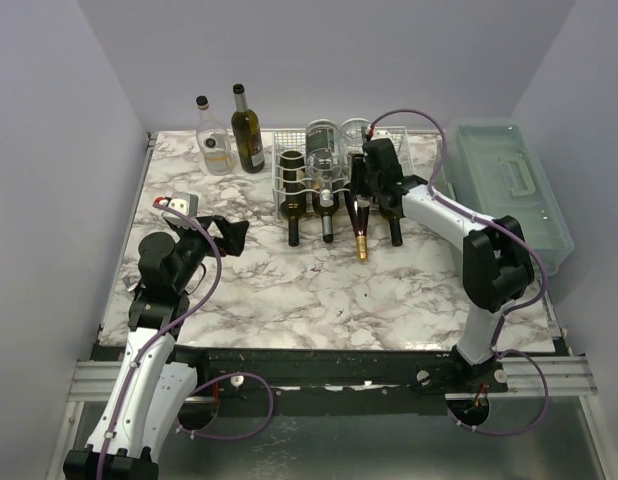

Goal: Take the wine bottle off the wine rack
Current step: Pick up the wine bottle from the wine rack.

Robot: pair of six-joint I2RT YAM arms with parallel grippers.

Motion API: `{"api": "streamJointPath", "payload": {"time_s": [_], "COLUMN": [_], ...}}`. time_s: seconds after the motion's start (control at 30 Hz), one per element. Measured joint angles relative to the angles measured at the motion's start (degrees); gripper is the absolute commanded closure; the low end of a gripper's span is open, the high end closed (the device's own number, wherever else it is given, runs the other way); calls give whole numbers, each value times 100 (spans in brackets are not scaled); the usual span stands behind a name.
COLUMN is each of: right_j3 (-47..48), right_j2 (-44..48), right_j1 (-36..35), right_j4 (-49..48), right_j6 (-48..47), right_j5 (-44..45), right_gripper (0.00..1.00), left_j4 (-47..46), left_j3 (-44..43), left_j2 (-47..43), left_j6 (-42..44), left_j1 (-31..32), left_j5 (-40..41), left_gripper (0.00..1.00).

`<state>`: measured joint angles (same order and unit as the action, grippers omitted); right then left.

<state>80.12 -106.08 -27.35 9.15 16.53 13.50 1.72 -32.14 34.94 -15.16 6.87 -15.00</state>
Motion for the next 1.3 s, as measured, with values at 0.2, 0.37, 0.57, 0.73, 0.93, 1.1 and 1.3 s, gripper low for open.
{"api": "streamJointPath", "payload": {"time_s": [0.2,0.37,0.57,0.73,0.93,1.1,1.3], "right_j3": [-120,-358,-599,-841,-876,-975,-1113], "right_j2": [13,157,391,647,734,863,1137], "right_j1": [-33,-72,-70,-70,-28,-4,33], "right_j4": [-157,-350,-498,-581,-562,-557,-538], "right_j6": [109,245,234,142,59,-28,-127], "right_j5": [103,258,295,315,450,485,479], "right_gripper": [64,88,100,100,100,100,100], "left_j4": [15,15,15,15,17,17,15], "left_j3": [0,0,0,0,0,0,0], "left_j2": [2,2,2,2,2,2,0], "left_j6": [0,2,0,0,0,2,0], "left_j1": [0,0,0,0,0,0,0], "left_j5": [0,-2,-2,-2,-2,-2,-2], "left_gripper": [1,1,1,1,1,1,1]}}
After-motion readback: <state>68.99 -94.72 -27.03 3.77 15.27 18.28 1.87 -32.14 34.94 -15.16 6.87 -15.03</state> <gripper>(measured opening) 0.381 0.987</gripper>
